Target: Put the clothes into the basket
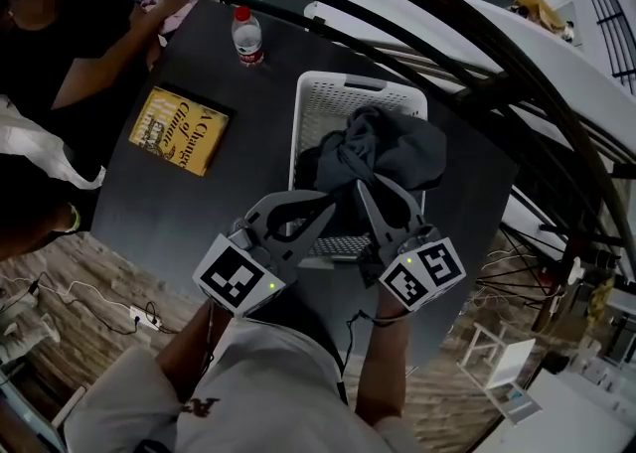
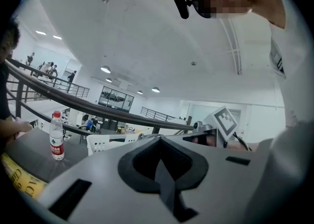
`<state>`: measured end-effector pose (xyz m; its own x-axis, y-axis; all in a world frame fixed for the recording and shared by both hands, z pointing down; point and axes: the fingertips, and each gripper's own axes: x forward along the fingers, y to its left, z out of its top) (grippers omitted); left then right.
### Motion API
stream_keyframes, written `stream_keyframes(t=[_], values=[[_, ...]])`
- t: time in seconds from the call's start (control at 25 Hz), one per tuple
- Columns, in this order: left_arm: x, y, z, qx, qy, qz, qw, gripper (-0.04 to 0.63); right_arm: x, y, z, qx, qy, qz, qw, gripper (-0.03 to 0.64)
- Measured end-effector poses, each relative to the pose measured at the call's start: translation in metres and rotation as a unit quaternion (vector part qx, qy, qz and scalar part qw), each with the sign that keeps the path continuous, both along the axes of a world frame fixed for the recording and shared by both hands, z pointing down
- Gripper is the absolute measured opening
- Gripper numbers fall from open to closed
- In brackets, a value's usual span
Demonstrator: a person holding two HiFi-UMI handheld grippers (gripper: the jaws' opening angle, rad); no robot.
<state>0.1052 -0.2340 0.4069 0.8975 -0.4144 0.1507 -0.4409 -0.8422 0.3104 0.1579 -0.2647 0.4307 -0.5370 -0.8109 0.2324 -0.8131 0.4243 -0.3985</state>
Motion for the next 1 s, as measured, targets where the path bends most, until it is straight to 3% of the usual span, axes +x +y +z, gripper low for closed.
stream_keyframes(t=[1.0], values=[[-0.004, -0.007, 0.018, -0.022, -0.013, -0.007, 0.9996, 0.005, -0.004, -0.024, 0.069, -0.089, 0.075, -0.021, 0.993, 0.060]])
